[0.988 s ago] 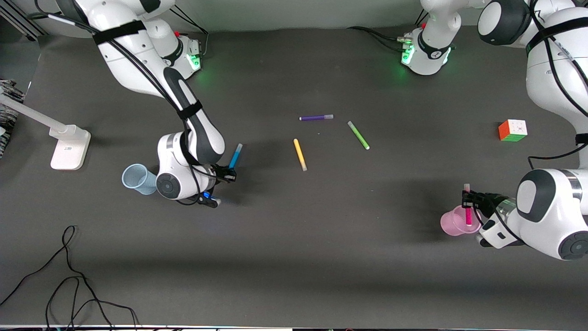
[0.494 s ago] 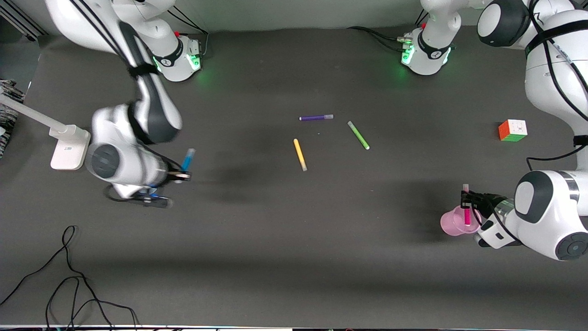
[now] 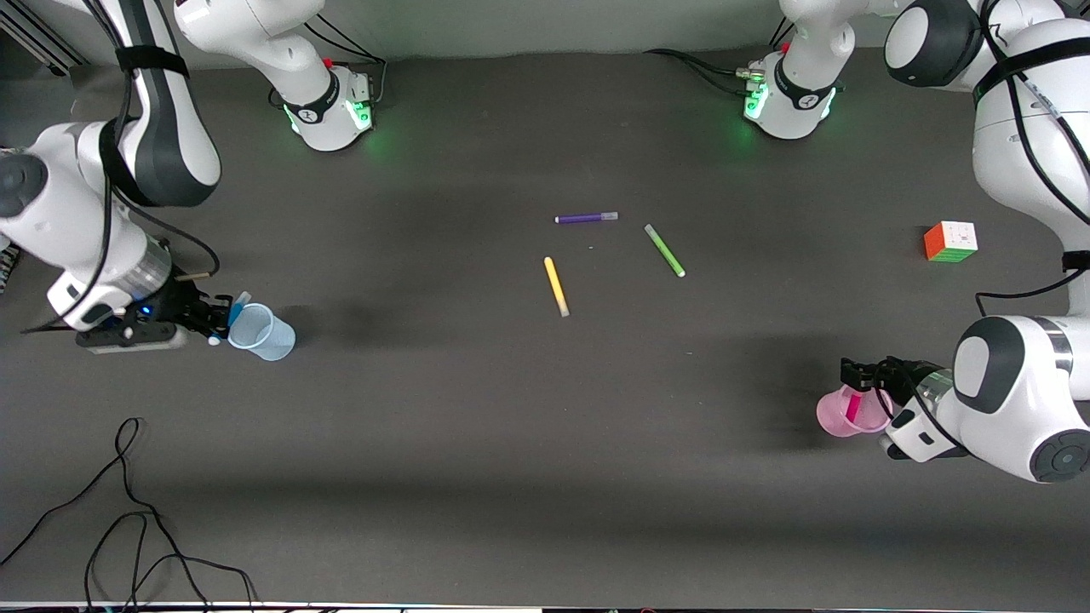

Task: Place pink and blue markers in matching cups
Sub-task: 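Lower the pink marker into the pink cup while the right gripper lifts blue marker, then lower the blue marker into the blue cup while the left gripper withdraws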

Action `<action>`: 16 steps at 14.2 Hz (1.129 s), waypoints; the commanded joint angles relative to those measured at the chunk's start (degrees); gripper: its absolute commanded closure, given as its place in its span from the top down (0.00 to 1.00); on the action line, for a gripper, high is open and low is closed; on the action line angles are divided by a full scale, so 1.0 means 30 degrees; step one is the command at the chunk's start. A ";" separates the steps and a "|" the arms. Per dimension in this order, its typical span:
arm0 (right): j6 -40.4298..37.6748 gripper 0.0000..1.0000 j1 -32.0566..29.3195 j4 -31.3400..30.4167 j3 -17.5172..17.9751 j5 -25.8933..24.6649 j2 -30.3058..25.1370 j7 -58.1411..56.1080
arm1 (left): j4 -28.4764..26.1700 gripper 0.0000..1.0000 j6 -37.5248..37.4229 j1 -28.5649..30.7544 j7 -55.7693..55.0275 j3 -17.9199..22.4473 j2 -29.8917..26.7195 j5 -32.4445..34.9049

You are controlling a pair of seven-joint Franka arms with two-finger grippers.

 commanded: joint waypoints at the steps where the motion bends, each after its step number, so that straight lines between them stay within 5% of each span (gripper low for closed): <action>1: 0.4102 0.00 0.0262 -0.2724 -0.0427 -0.0470 -0.1426 -0.1793 | 0.0584 1.00 -0.0624 -0.0026 0.0290 0.0059 -0.0418 0.0245; 5: 0.9472 0.00 0.0262 -0.5512 -0.1570 -0.0470 -0.1165 -0.3558 | 0.0032 1.00 -0.0774 0.0209 0.0495 0.0059 -0.3284 0.0274; 9: 1.1380 0.00 0.0320 -0.5953 -0.1571 -0.0382 -0.0140 -0.3412 | -0.4619 1.00 0.1625 0.0882 0.1257 0.0059 -0.8408 0.0245; 14: 1.2206 0.00 0.0291 -0.7156 -0.1601 -0.0353 -0.0138 -0.3266 | -0.8138 1.00 0.3555 0.1118 0.1902 0.0059 -1.2484 0.0215; 15: 1.2060 0.66 0.0291 -0.7127 -0.1601 -0.0324 -0.0109 -0.3266 | -0.9016 1.00 0.4143 0.1118 0.1902 0.0059 -1.3304 0.0215; 16: 1.2001 1.00 0.0291 -0.7156 -0.1601 -0.0324 -0.0109 -0.3237 | -0.9837 1.00 0.4613 0.1118 0.1902 0.0059 -1.4038 0.0186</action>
